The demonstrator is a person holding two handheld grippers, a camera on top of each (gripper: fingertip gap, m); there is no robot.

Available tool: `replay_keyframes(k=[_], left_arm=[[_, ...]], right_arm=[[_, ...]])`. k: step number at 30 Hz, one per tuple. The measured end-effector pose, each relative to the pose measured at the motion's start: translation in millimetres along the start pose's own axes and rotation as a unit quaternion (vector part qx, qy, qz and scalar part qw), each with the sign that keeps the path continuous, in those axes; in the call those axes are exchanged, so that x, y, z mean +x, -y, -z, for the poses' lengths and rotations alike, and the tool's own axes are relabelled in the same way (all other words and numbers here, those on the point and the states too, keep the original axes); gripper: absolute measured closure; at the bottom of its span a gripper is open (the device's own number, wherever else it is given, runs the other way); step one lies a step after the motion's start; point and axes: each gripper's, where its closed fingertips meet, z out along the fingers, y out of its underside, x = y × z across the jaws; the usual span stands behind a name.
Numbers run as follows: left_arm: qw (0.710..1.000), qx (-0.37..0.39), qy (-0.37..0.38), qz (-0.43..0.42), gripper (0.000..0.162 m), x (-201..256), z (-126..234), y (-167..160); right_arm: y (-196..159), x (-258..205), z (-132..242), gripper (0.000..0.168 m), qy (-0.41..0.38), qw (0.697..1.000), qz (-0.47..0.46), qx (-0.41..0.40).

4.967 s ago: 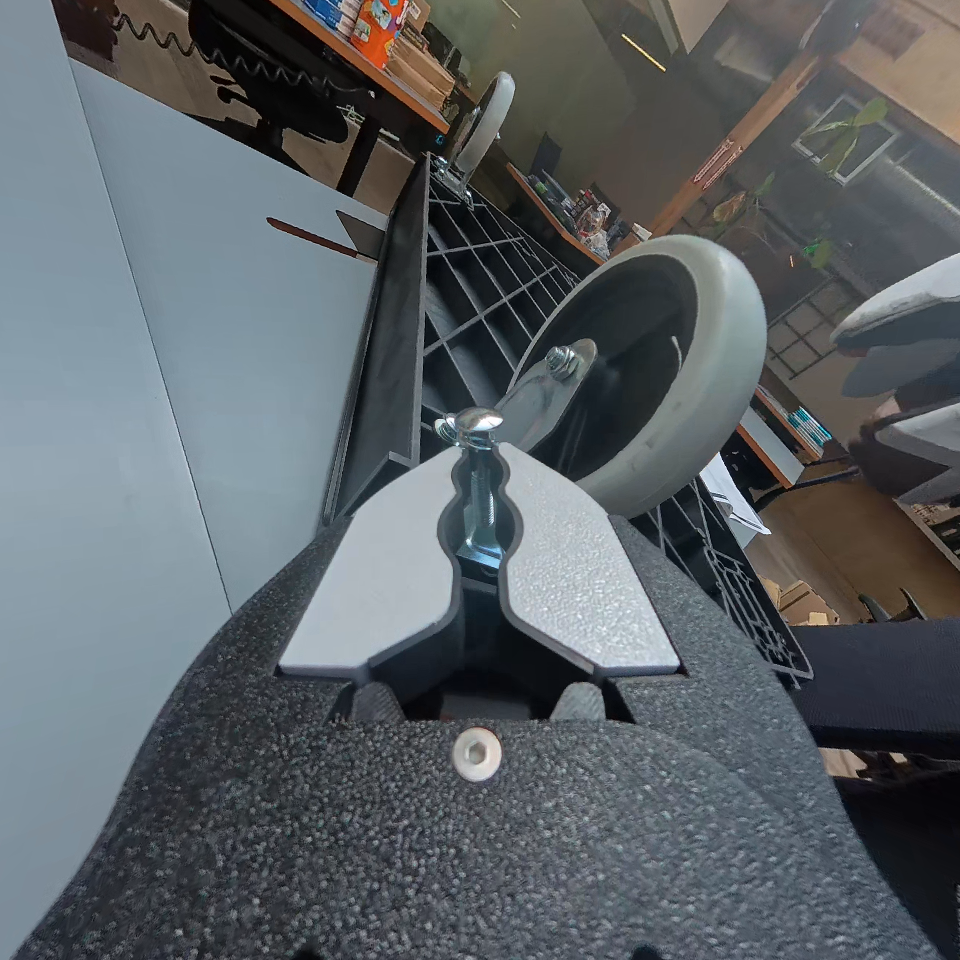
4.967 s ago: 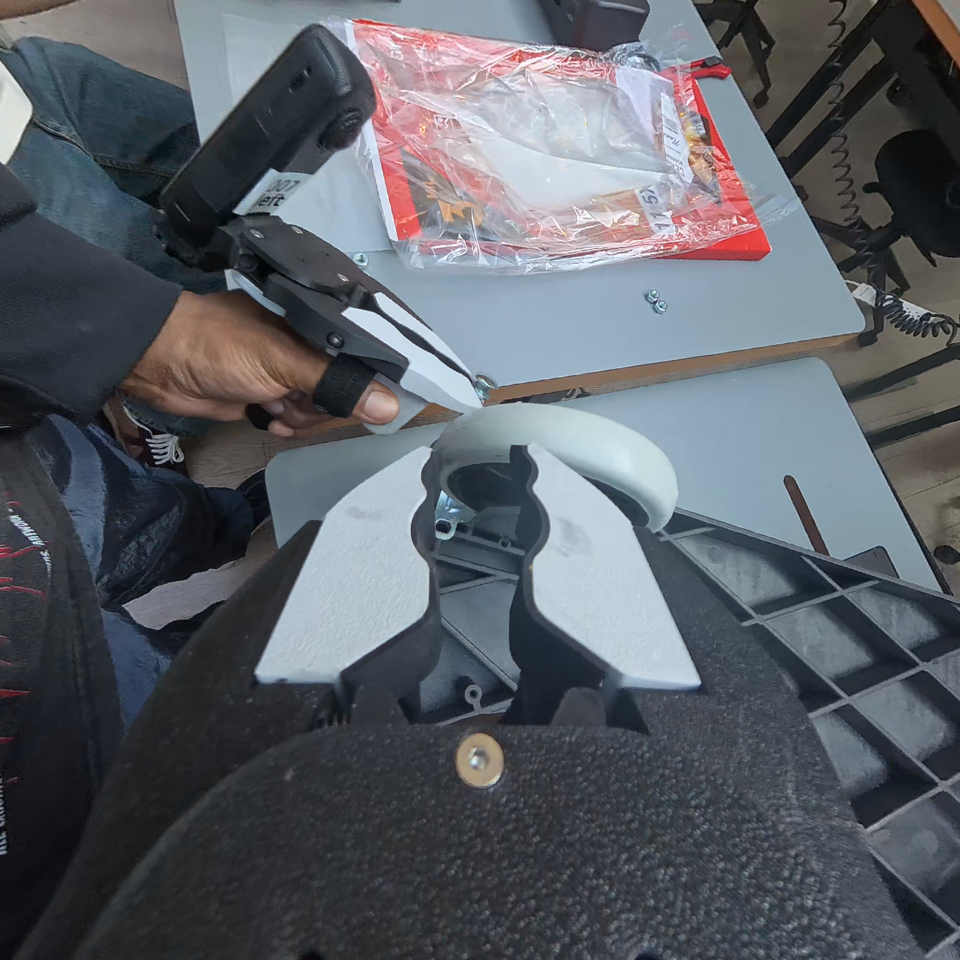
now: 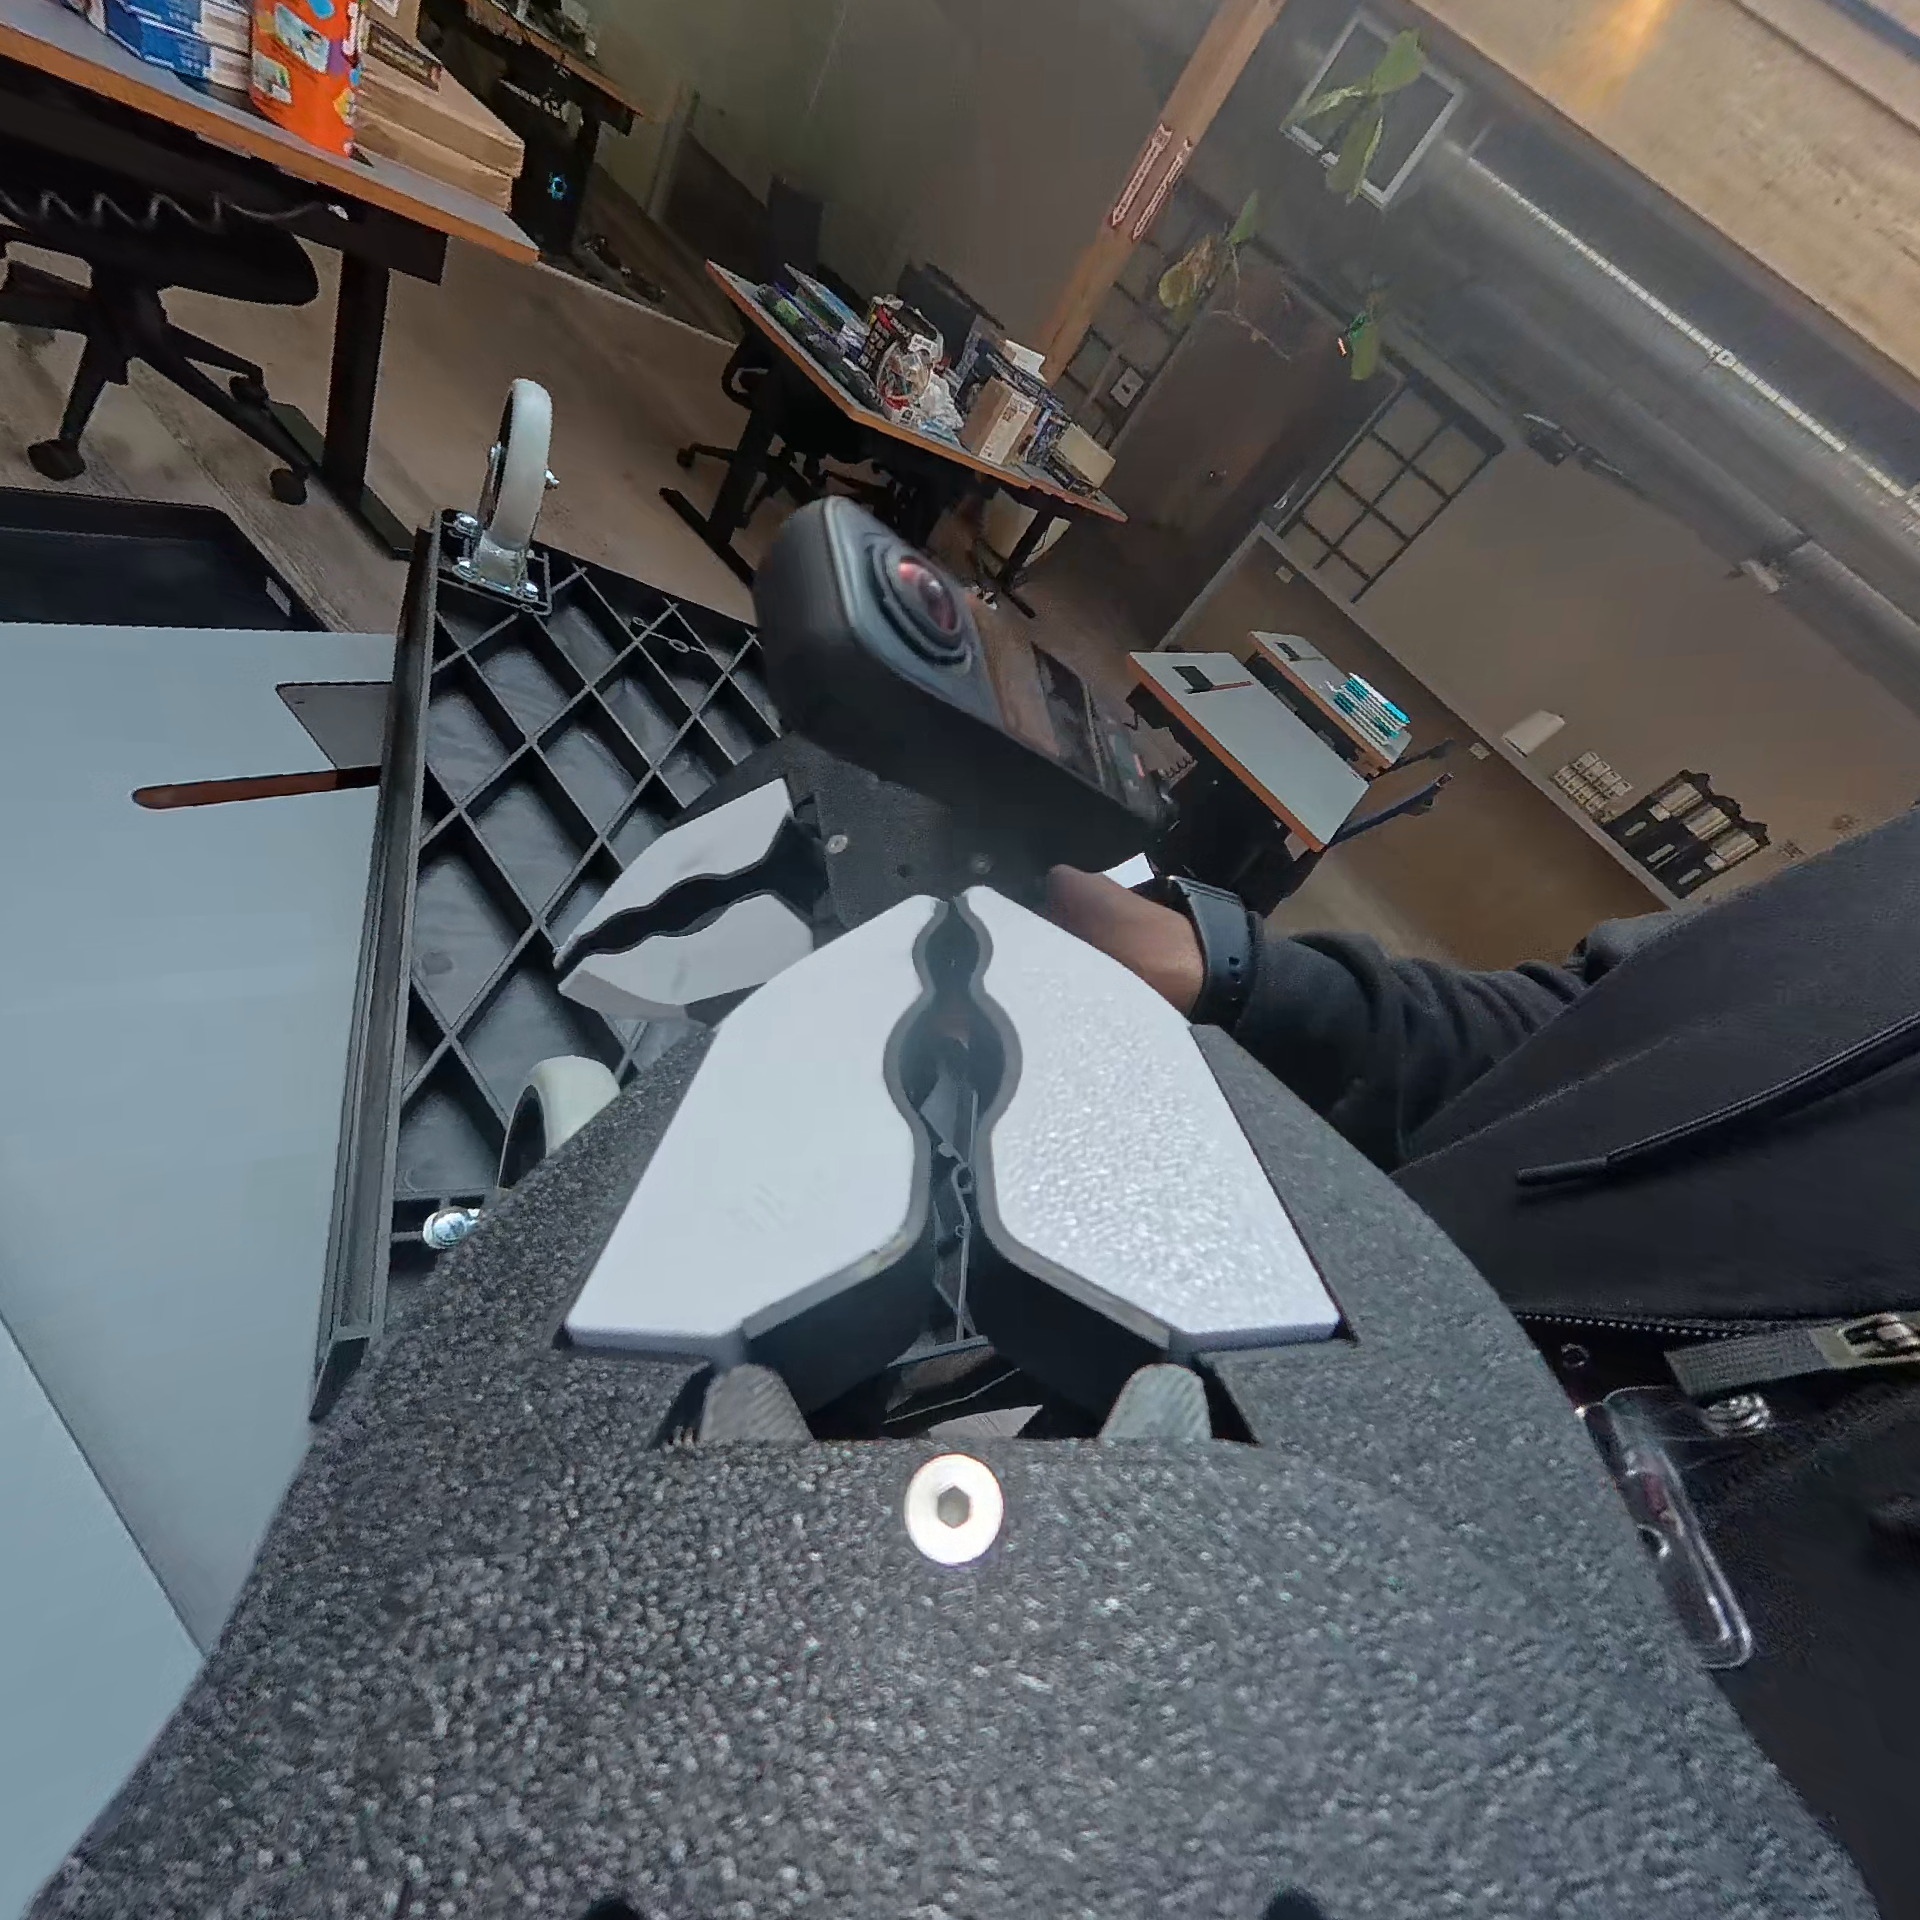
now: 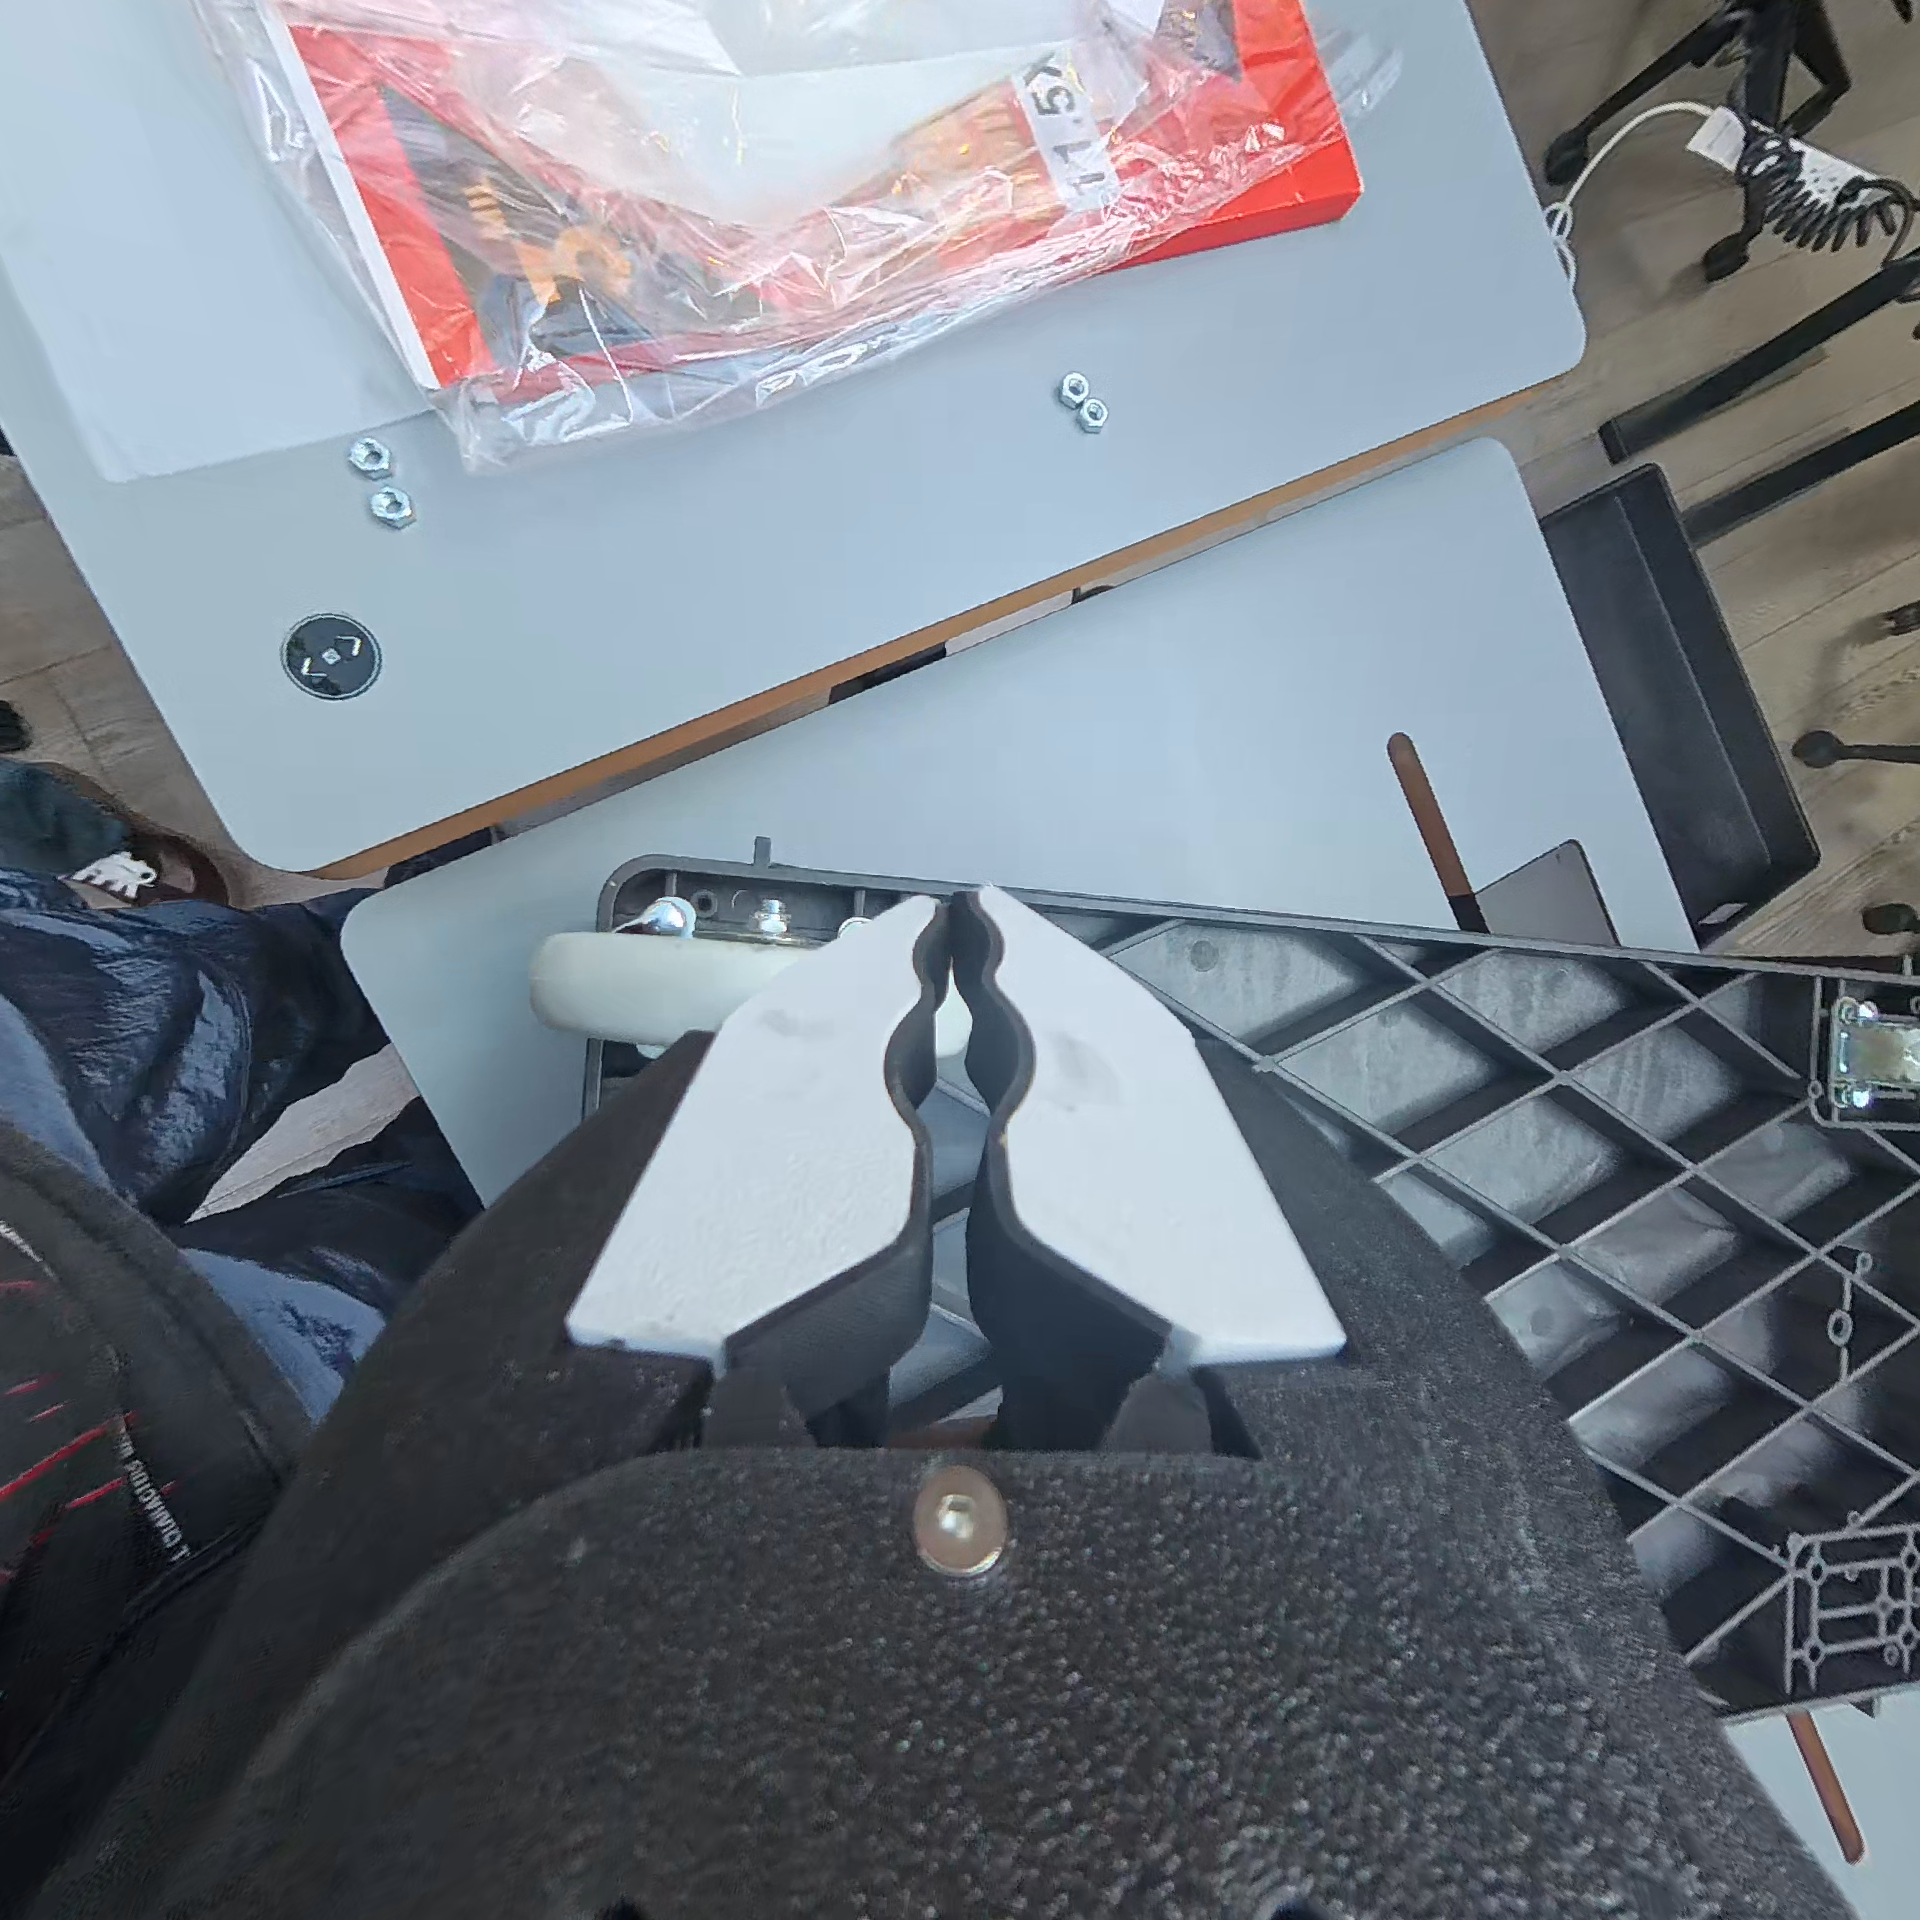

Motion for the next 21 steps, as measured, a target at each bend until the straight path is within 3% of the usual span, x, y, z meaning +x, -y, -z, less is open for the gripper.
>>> replay_keyframes(k=[9, 21], left_arm=[[0.998, -0.058, 0.003, -0.020, 0.162, 49.6, -17.5, 15.3], [0.997, -0.067, 0.012, 0.032, 0.162, 39.9, 41.9, -3.0]], right_arm=[[21.5, 3.2, 0.2, 0.168, -0.097, 0.994, 0.030, -0.041], [59.5, -37.5, -5.6, 0.168, -0.142, 0.983, 0.089, -0.071]])
